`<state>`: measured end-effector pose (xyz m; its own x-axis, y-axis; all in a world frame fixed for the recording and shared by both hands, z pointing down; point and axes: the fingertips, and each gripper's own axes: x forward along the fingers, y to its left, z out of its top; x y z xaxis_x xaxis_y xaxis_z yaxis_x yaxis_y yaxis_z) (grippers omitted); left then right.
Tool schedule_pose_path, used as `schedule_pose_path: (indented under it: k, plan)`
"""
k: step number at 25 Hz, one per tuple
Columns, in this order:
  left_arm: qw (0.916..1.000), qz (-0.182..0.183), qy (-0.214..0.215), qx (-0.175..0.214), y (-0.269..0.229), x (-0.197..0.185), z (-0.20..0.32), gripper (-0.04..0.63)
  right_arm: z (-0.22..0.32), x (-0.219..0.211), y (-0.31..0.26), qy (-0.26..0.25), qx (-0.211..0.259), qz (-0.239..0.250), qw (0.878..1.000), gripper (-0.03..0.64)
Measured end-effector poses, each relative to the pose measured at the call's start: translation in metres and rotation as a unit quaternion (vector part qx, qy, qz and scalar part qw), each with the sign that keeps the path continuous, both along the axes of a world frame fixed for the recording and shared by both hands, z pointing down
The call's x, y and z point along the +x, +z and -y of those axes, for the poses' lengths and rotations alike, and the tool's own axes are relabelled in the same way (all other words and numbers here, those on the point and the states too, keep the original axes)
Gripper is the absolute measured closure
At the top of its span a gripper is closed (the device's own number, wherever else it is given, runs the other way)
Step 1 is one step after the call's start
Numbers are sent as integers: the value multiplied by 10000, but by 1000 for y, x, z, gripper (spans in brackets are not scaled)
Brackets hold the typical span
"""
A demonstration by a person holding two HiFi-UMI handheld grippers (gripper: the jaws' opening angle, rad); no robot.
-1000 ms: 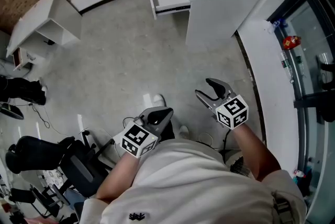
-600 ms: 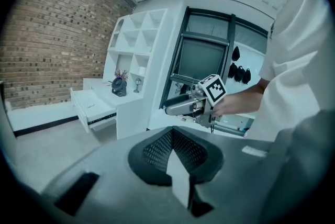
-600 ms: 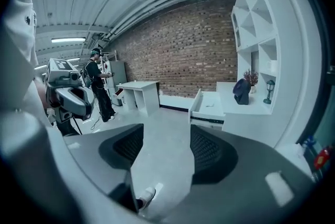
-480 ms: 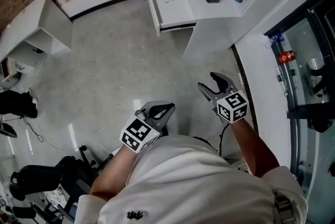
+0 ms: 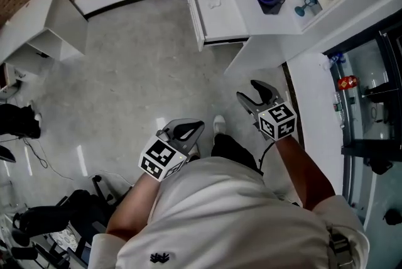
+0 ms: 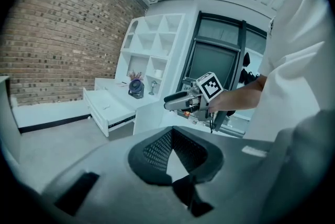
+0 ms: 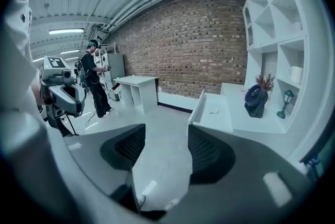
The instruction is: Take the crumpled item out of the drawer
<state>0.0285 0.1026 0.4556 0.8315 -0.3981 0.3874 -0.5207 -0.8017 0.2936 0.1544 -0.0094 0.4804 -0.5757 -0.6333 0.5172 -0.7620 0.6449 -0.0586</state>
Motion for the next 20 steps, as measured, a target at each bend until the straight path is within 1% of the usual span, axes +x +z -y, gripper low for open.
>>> schedule_pose_path:
  k: [4, 9, 12, 15, 20]
  plan:
    - [10000, 3, -80, -49, 2, -6, 33, 589, 43, -4, 7, -89, -6, -16, 10000, 350]
    - [9993, 108, -356, -80, 5, -12, 94, 589, 119, -7, 19, -247, -23, 78, 9997, 350]
    - [9982, 123, -576, -75, -3, -11, 139, 589, 174, -8, 22, -354, -75, 169, 9992, 353]
    - [9967, 119, -796, -49, -7, -8, 181, 589, 231, -14, 22, -512, -11, 173, 9985, 356]
    - [9932, 174, -1150, -48, -10, 0, 248, 589, 322, -20, 45, -745, -43, -7, 9972, 357]
